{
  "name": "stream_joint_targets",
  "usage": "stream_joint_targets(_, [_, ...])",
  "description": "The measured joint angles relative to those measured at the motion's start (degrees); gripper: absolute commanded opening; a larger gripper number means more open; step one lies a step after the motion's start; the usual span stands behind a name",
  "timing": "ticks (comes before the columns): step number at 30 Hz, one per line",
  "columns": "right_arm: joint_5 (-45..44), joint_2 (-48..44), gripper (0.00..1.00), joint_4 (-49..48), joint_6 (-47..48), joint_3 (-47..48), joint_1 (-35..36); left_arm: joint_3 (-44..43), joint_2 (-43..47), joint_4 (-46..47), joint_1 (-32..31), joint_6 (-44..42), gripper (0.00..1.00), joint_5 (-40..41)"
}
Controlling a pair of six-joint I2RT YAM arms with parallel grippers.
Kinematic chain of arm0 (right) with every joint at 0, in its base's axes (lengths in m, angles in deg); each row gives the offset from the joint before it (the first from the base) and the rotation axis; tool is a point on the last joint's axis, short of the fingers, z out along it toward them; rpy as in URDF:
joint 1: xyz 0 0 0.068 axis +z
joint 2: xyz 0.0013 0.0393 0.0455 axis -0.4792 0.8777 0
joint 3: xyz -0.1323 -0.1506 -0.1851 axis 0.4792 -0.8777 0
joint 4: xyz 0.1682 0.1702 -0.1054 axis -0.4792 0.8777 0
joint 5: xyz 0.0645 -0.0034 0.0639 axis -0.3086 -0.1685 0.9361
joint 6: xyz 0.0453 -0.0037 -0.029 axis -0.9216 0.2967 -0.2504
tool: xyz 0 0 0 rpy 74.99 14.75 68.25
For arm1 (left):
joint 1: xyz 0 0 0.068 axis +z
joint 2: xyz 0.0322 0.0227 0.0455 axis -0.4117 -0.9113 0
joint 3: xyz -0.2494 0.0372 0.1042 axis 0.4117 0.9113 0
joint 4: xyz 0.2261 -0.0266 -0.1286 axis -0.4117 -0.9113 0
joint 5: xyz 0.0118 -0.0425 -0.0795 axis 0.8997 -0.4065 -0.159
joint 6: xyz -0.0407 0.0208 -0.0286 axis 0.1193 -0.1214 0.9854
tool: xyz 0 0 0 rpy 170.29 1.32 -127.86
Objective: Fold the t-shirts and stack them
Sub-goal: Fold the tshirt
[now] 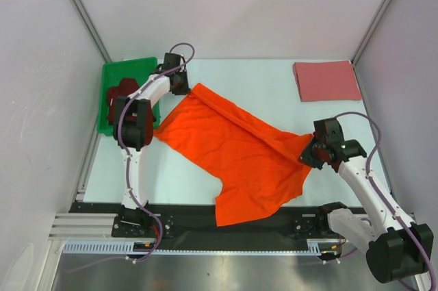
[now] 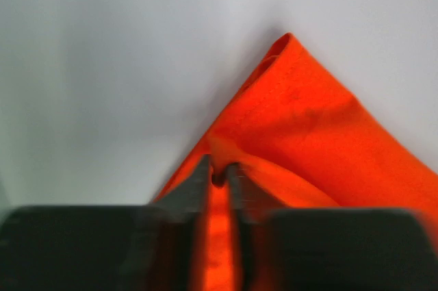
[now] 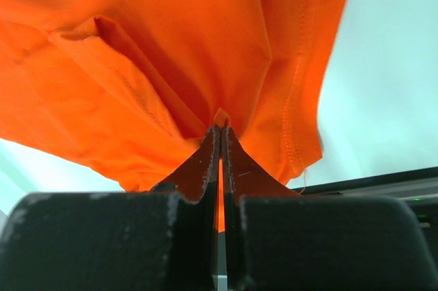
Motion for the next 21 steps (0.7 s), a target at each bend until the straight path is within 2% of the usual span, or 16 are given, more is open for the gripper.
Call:
stream_joint_targets(1, [0.7,0.3,0.11,-0.1,-0.2,-0.5,0.4,0.0,0.0,-0.5,0.0,-0.3,0.36,0.6])
stream_joint_targets(2, [1.7,0.5,0.16,-0.3,-0.6,-1.2,1.1,0.1,0.0,-0.7,0.0,-0.5,0.42,1.2])
stream_joint_targets(3, [2.7,0.8,0.26,-0.5,-0.9,-1.9,2.0,0.4,0.2,-0.9,0.0,-0.6,0.58,2.2])
stream_joint_targets(5, [4.4,1.7,0.36,0.0,-0.9,-3.0,4.0,1.4,0.9,-1.1,0.0,-0.6,0.69,3.8])
stream_joint_targets(6, [5.0,2.2,0.49,0.6,-0.7,-3.0,4.6,1.9,1.3,-1.4,0.0,-0.6,0.70,4.5])
stream_joint_targets(8, [4.9,2.9,0.55,1.1,0.3,-2.9,3.9,2.1,1.8,-2.0,0.0,-0.2,0.70,5.3])
stream_joint_targets(10, [5.6,4.2,0.56,1.2,2.1,-1.7,-0.3,2.1,2.4,-2.0,0.0,0.1,0.67,5.6])
stream_joint_targets(12, [6.2,6.7,0.56,0.5,3.7,0.6,-5.3,2.0,3.2,-2.0,0.0,0.2,0.59,5.5])
stream_joint_targets(16, [7.9,15.1,0.57,-3.5,6.3,5.4,-13.0,1.6,5.1,-1.8,0.0,1.2,0.53,4.6])
stream_joint_targets(17, [8.3,16.9,0.57,-4.7,6.6,6.0,-14.1,1.6,5.4,-1.6,0.0,1.6,0.43,4.2])
stream_joint_targets(19, [9.2,21.0,0.58,-7.1,6.9,6.9,-16.3,1.6,6.4,-0.7,-0.1,2.7,0.31,3.7])
stream_joint_targets(21, [9.6,23.8,0.58,-8.4,7.2,7.6,-17.7,1.8,7.0,-0.3,-0.3,3.7,0.33,4.1])
